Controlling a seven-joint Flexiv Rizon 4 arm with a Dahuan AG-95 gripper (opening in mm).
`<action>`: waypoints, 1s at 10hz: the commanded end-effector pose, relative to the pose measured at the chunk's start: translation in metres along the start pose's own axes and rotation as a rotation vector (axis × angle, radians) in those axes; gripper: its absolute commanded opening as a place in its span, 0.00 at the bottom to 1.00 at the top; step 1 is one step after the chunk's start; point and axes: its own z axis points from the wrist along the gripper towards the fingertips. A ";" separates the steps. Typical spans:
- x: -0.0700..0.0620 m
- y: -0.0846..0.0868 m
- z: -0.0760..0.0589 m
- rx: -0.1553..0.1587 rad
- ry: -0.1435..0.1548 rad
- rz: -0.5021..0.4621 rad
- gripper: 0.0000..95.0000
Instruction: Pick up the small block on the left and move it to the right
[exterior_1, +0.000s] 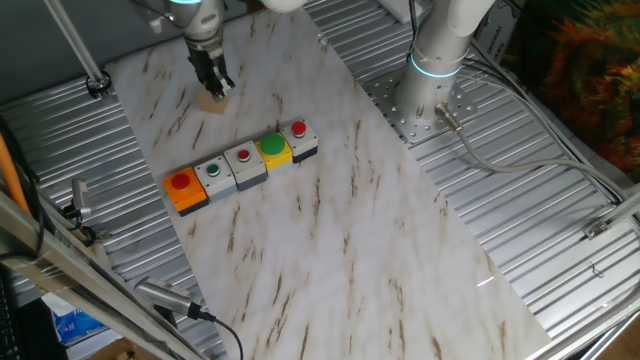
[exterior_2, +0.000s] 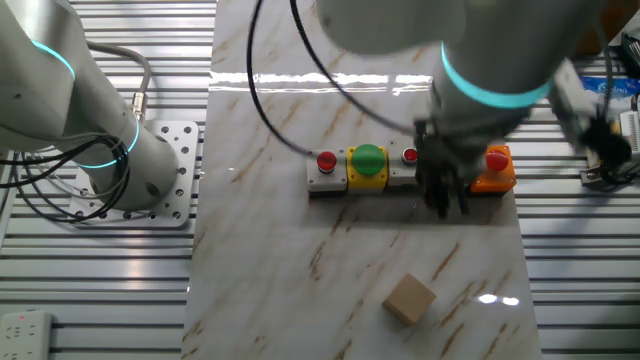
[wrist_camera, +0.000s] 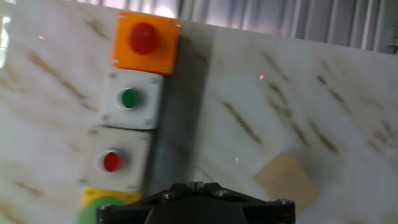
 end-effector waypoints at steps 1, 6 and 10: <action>0.006 -0.050 0.030 0.000 -0.002 -0.039 0.00; 0.014 -0.076 0.077 0.018 -0.011 -0.080 0.00; 0.011 -0.079 0.075 0.020 -0.002 -0.085 0.00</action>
